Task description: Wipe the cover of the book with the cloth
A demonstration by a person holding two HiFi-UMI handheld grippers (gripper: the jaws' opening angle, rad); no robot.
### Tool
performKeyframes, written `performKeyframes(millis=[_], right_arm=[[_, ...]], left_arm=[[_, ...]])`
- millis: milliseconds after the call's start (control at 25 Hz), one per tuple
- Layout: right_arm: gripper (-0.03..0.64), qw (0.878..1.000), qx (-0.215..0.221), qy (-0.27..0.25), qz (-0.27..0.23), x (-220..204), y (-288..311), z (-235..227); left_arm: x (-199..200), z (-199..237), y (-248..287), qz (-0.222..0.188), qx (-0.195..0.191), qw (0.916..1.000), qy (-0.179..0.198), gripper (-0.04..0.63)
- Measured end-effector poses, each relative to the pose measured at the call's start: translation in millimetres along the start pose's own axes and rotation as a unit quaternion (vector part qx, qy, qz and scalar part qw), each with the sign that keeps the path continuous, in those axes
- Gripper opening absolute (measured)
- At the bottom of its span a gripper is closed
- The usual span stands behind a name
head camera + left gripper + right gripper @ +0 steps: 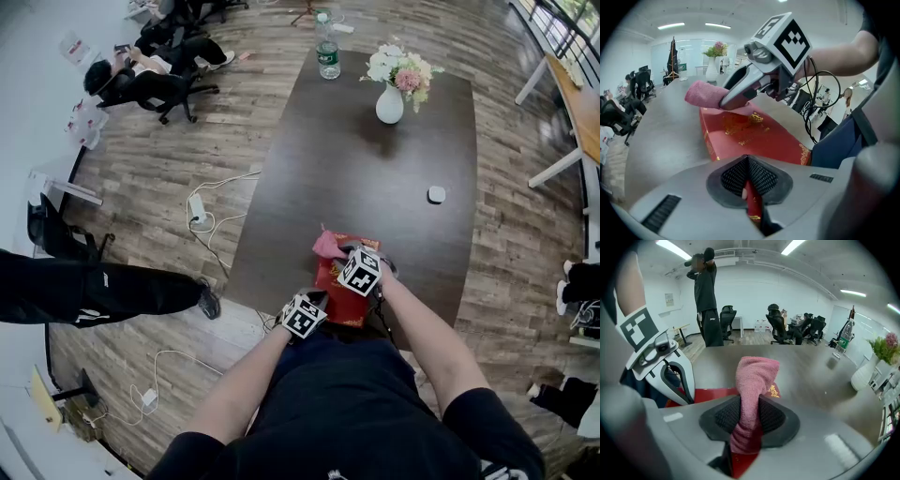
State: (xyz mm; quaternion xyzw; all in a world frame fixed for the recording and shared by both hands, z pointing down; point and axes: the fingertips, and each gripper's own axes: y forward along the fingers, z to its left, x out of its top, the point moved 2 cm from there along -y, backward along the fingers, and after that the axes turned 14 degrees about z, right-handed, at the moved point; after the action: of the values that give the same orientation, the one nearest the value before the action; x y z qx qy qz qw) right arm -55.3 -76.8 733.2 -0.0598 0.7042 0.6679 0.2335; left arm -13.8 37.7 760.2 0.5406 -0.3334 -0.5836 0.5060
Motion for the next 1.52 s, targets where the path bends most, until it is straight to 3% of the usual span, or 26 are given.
performKeyframes(millis=[600,1520], right_arm=[[0.110,1.000,0.016,-0.020,0.007,38,28,11],[0.110,0.999,0.023,-0.016,0.019,15,32,8]], left_arm=[[-1,-1,0,-0.003,-0.005,1.0000,-0.002,-0.005],[-1,0,-2,-0.001,-0.002,1.0000,0.001,-0.005]])
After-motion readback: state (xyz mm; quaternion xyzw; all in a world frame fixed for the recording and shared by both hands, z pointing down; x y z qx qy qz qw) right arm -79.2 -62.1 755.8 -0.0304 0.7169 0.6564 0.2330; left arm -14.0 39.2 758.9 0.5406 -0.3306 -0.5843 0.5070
